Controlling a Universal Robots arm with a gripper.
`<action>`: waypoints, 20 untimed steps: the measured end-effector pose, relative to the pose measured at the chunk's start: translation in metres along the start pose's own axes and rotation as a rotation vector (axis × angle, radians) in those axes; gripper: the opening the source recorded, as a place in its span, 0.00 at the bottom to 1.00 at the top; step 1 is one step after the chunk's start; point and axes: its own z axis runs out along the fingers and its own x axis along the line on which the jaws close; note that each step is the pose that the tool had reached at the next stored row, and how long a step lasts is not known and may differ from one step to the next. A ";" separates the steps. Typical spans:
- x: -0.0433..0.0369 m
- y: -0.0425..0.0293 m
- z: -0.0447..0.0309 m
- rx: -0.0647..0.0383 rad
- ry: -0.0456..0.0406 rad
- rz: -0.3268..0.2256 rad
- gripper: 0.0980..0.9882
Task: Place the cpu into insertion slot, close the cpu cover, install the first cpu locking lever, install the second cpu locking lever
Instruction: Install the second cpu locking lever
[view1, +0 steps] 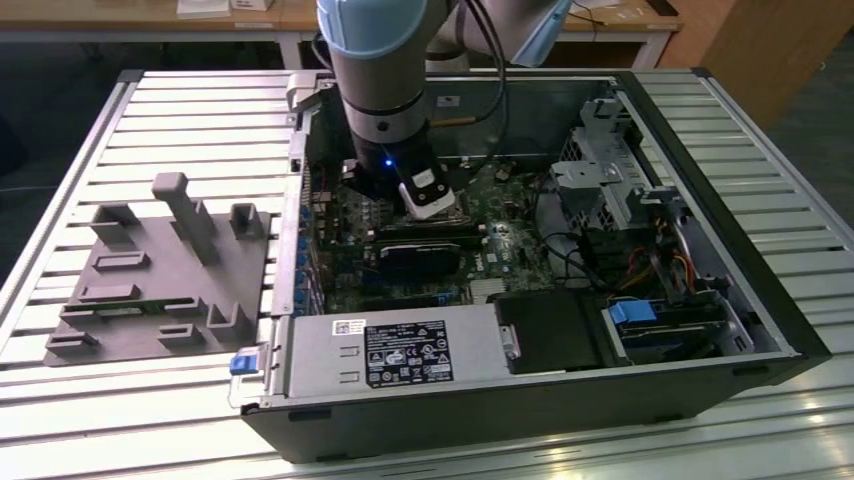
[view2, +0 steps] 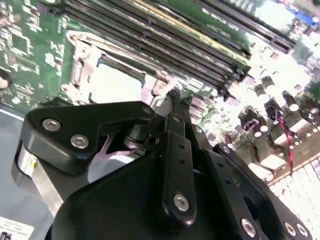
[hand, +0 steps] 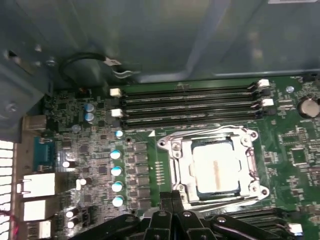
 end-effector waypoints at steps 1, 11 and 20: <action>-0.0033 0.0003 0.0003 0.001 0.0002 0.000 0.01; -0.0383 0.0039 0.0036 0.015 0.0040 0.000 0.01; -0.0409 0.0167 0.0068 0.052 0.0004 -0.003 0.01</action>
